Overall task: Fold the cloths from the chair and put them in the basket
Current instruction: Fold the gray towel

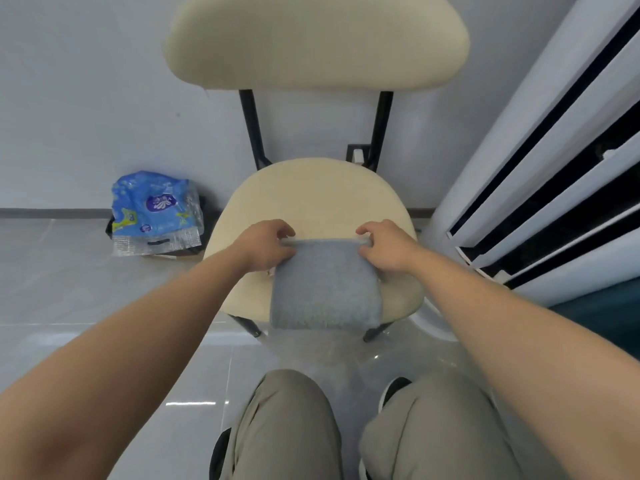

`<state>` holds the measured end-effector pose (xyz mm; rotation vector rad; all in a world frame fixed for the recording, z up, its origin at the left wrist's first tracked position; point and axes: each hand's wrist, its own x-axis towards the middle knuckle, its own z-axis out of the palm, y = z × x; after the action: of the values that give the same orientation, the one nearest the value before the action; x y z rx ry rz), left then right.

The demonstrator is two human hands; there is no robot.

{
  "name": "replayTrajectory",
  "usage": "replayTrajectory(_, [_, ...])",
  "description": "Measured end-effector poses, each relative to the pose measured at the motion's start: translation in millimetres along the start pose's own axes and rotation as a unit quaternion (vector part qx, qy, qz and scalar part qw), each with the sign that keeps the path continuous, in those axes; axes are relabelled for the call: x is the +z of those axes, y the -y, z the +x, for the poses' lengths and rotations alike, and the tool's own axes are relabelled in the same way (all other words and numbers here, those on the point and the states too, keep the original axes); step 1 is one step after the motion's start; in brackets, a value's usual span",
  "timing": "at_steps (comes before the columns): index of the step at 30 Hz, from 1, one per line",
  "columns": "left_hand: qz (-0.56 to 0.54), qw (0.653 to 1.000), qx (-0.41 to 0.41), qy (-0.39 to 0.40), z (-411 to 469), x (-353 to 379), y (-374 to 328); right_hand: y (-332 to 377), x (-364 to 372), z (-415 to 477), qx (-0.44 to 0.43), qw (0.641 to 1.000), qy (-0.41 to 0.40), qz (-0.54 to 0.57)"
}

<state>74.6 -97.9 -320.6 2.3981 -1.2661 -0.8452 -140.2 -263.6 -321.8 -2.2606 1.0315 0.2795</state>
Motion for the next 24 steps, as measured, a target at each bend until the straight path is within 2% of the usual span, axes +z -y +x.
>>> replayTrajectory(7, [0.055,0.989,-0.007,0.138,21,-14,-8,17,-11,15,-0.01,0.993,0.097,-0.071])
replayTrajectory(14, [0.109,0.972,-0.017,0.206,9,-7,-29,52,-26,9,-0.024,0.976,0.169,-0.133])
replayTrajectory(20, [0.096,0.973,-0.033,0.205,-76,-52,-52,132,-92,-57,-0.068,0.948,0.251,-0.181])
replayTrajectory(24, [0.123,0.984,-0.008,0.124,-163,-143,-65,219,-154,-111,-0.092,0.947,0.254,-0.176])
